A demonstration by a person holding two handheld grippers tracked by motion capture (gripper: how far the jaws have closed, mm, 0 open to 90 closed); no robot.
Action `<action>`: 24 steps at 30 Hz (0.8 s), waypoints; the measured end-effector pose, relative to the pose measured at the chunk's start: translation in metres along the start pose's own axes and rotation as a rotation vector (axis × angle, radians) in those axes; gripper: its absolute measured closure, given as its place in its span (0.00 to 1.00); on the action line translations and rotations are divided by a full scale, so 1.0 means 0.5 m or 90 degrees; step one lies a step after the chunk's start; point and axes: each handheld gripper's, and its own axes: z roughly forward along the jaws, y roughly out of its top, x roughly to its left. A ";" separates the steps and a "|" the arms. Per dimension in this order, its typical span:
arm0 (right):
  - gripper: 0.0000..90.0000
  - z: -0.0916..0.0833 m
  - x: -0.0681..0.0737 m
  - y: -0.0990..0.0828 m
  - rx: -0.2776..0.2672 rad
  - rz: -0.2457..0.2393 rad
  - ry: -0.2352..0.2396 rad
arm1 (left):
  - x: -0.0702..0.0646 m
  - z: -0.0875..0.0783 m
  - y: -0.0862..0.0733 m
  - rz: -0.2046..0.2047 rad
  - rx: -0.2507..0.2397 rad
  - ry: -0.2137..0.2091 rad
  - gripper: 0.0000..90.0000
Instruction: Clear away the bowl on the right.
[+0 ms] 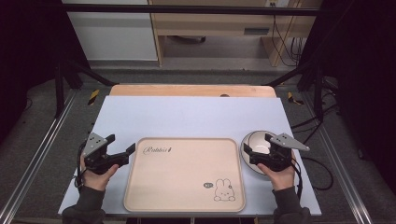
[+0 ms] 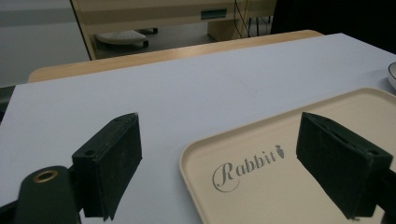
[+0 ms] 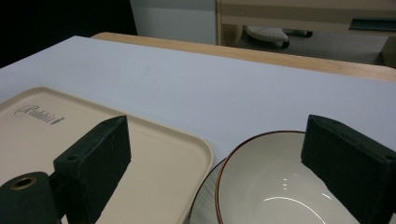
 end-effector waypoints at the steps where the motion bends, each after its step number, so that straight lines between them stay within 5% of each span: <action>1: 0.09 -0.001 -0.001 0.000 0.001 0.001 0.000 | 0.000 0.000 0.000 -0.001 0.000 0.000 0.16; 24: 0.10 -0.015 -0.015 0.014 -0.006 0.015 -0.021 | 0.005 -0.001 -0.001 -0.001 0.000 0.007 0.16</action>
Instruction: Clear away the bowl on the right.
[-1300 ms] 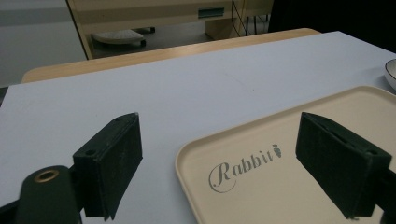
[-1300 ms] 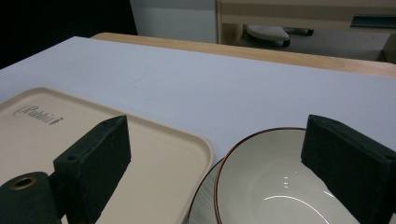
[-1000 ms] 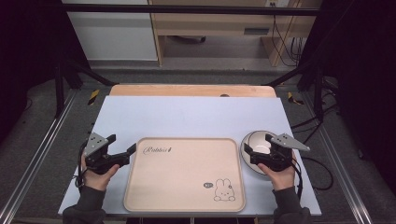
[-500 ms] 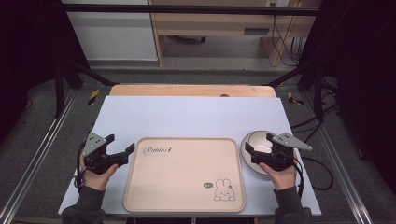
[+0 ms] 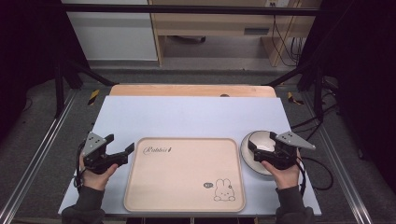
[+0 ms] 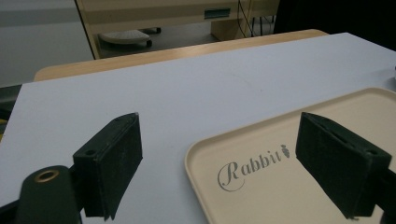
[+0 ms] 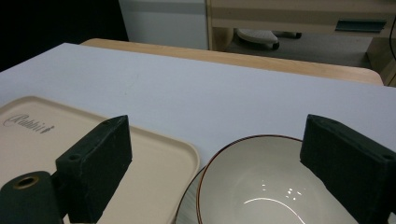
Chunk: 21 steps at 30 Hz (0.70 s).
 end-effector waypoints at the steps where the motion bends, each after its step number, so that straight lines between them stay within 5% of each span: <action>1: 0.10 0.000 -0.002 0.000 0.002 -0.005 -0.003 | 0.000 0.000 0.000 0.000 0.000 0.000 0.16; 21: 0.12 -0.012 -0.028 0.015 -0.001 0.011 -0.030 | 0.008 -0.002 -0.001 -0.005 0.000 0.006 0.16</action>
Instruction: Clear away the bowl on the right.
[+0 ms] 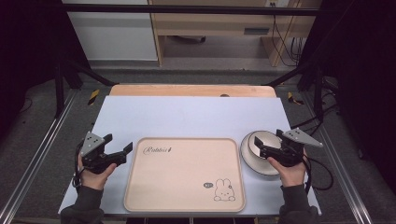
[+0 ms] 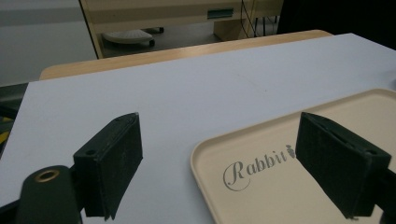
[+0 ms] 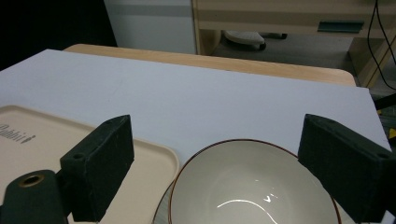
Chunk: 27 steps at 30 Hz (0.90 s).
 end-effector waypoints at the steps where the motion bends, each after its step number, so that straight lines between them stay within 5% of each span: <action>1: 0.12 0.000 -0.001 0.001 0.002 0.000 -0.002 | 0.000 0.000 0.000 -0.001 0.000 0.000 0.16; 27: 0.14 0.021 -0.049 0.016 0.042 0.014 -0.055 | -0.001 0.004 -0.004 0.006 0.006 0.006 0.17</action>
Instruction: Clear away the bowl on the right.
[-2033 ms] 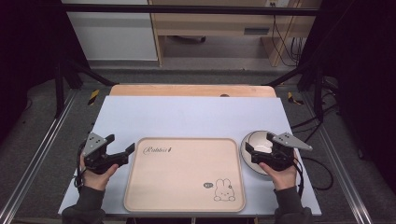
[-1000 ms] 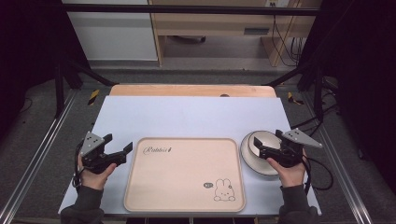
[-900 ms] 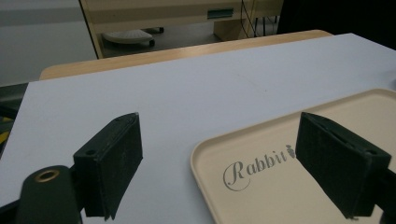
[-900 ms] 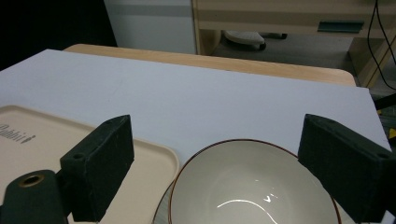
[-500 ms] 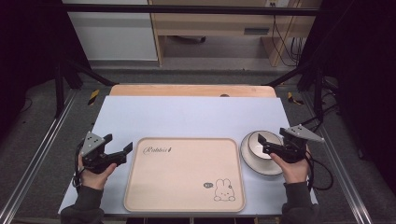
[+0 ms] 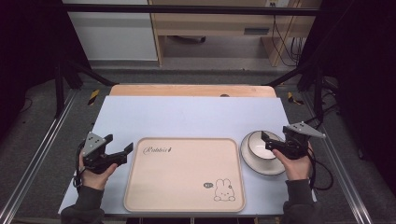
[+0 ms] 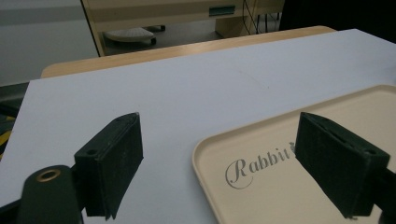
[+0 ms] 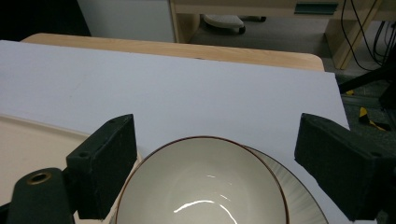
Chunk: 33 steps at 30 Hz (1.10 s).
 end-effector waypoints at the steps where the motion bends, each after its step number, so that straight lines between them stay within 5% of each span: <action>1: 0.15 0.001 -0.004 -0.001 0.006 0.004 -0.004 | 0.000 0.000 0.000 0.000 -0.001 0.000 0.17; 33: 0.26 0.032 -0.050 -0.037 0.090 0.028 -0.038 | -0.002 0.001 0.000 0.002 0.002 -0.001 0.17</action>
